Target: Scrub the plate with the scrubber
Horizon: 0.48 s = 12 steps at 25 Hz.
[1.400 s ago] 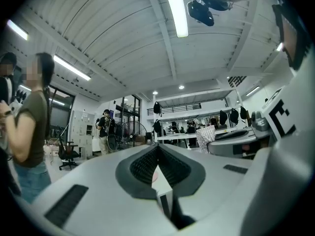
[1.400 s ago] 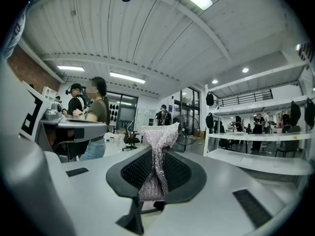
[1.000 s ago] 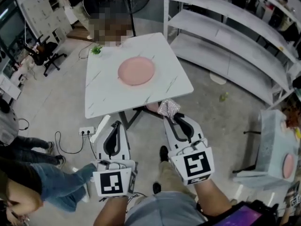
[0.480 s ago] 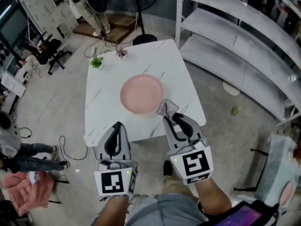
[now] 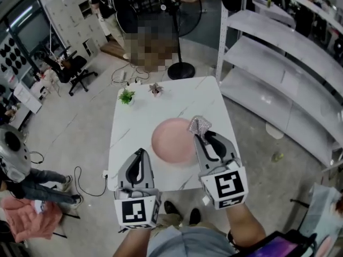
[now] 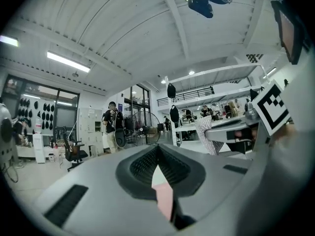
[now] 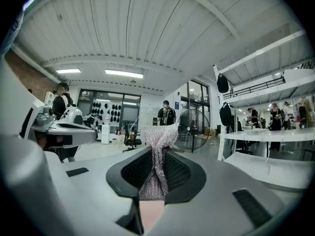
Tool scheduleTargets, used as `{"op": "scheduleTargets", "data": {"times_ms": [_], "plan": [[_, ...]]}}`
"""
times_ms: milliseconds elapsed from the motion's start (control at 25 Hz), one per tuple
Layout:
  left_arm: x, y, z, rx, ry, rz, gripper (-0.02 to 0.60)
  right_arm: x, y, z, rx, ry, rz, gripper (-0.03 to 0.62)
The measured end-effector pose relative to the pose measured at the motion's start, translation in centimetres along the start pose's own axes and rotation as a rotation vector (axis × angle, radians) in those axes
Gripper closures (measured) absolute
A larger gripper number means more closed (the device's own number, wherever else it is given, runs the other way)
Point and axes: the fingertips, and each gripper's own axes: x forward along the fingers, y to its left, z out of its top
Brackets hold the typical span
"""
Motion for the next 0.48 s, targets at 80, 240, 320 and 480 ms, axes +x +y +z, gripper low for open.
{"op": "scheduleTargets", "data": {"times_ms": [80, 240, 320, 480], "plan": [[0.7, 1.2, -0.4, -0.005, 0.012, 0.02, 0.575, 1.4, -0.2, -0.1, -0.005, 0.007, 0.0, 0.511], [3.3, 3.6, -1.7, -0.028, 0.025, 0.035, 0.575, 4.7, -0.1, -0.7, -0.026, 0.032, 0.002, 0.511], [4.8, 4.6, -2.7, -0.039, 0.028, 0.023, 0.575, 6.4, 0.0, -1.3, -0.032, 0.052, 0.001, 0.511], [8.4, 6.5, -3.7, -0.063, 0.029, -0.028, 0.575, 10.1, -0.2, -2.0, -0.044, 0.095, -0.017, 0.511]]}}
